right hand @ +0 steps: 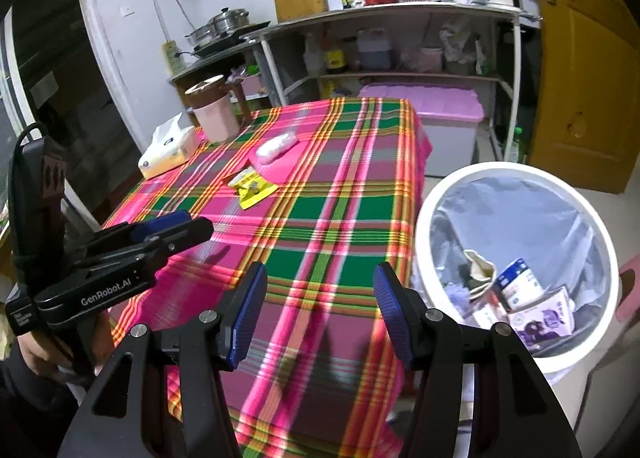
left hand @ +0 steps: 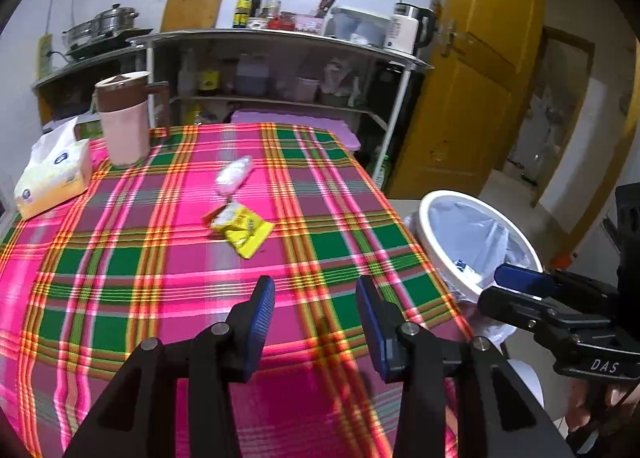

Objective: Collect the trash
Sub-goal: 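Move both open tools back over the table, then grasp the yellow snack wrapper with the left tool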

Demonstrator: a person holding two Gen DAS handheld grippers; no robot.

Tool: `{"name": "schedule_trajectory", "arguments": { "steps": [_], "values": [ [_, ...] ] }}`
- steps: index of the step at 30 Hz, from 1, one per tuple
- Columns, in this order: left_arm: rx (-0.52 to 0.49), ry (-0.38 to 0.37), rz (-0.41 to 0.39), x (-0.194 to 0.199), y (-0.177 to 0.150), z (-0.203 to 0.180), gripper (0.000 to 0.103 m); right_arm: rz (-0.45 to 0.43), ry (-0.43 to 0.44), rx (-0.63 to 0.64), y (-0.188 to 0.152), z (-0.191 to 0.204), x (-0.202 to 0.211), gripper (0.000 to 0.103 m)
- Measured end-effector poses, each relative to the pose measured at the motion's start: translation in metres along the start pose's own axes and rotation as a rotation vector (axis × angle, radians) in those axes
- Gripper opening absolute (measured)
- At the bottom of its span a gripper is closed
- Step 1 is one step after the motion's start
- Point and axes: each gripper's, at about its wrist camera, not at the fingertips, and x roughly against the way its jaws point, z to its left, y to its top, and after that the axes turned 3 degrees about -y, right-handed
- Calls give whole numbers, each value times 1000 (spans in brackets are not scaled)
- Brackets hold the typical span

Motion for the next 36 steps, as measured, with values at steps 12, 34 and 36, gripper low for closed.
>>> {"name": "schedule_trajectory", "arguments": {
  "steps": [12,34,36],
  "values": [
    [42,45,15,-11,9,36,46,22,28,21,18,14,-19,56],
    [56,89,93,-98,44,71,58,66,31,20,39,14,-63,56],
    [57,94,108,-106,44,72,58,70,29,18,40,12,-66,56]
  ]
}}
